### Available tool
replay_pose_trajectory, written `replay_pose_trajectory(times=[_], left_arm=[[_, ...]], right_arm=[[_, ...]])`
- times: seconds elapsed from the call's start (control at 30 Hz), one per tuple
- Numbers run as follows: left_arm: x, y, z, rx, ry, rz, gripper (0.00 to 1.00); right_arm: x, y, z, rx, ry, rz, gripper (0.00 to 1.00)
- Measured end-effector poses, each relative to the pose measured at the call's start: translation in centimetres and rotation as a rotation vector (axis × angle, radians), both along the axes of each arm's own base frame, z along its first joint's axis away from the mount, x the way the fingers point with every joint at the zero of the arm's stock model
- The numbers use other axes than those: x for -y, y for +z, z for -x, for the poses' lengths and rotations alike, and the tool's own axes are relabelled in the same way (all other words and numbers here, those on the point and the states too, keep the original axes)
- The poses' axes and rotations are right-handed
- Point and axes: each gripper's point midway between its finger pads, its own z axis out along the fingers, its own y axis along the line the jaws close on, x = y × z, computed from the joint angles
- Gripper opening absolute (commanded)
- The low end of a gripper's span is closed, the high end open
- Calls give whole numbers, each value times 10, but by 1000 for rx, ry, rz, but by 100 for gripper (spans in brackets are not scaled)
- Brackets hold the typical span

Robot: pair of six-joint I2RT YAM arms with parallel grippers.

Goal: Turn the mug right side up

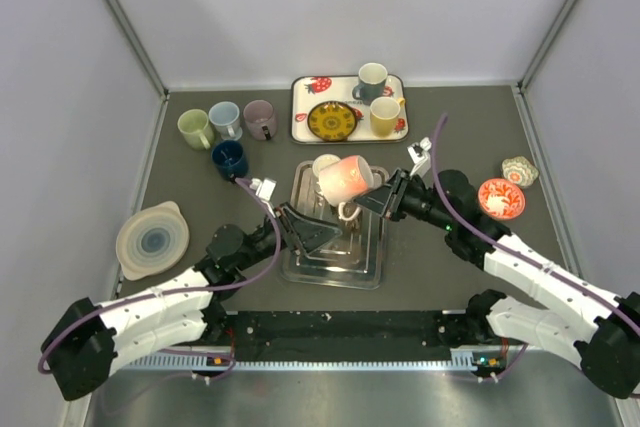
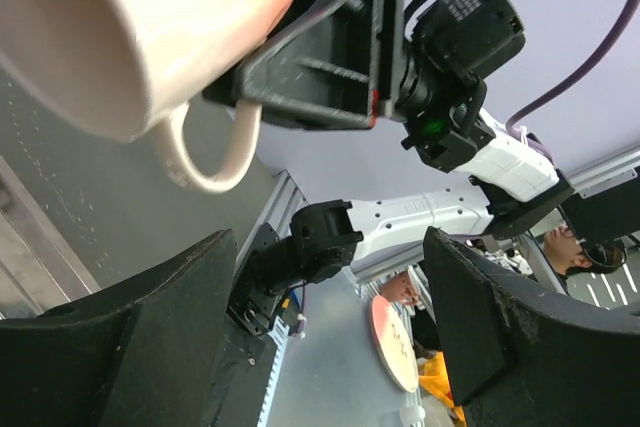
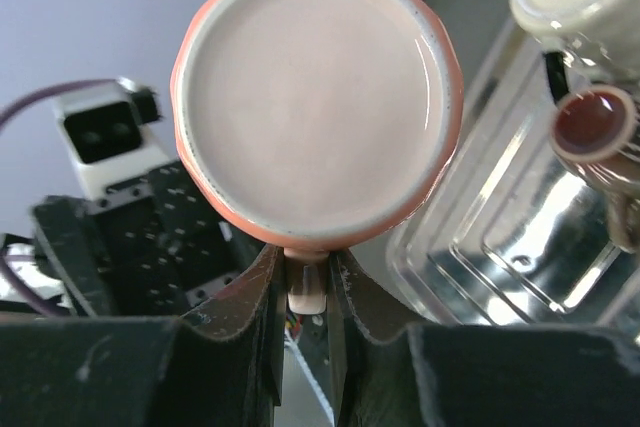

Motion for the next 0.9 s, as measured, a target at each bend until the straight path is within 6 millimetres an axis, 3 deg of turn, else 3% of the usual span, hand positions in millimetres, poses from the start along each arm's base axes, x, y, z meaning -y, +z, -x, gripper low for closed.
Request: replay_pose_trajectory(times=[0.37,0.67,0.9], left_arm=[[5,-1,3,-17,-12,26,82],[-1,16,-12,18,77,88,81],[-2,25,-22,45,125,129,79]], right_arm=[[-9,55,-3,99,6,-240,0],[-22,69,15,102,87,-321,0],[-30,68,27,95,139,-322,0]])
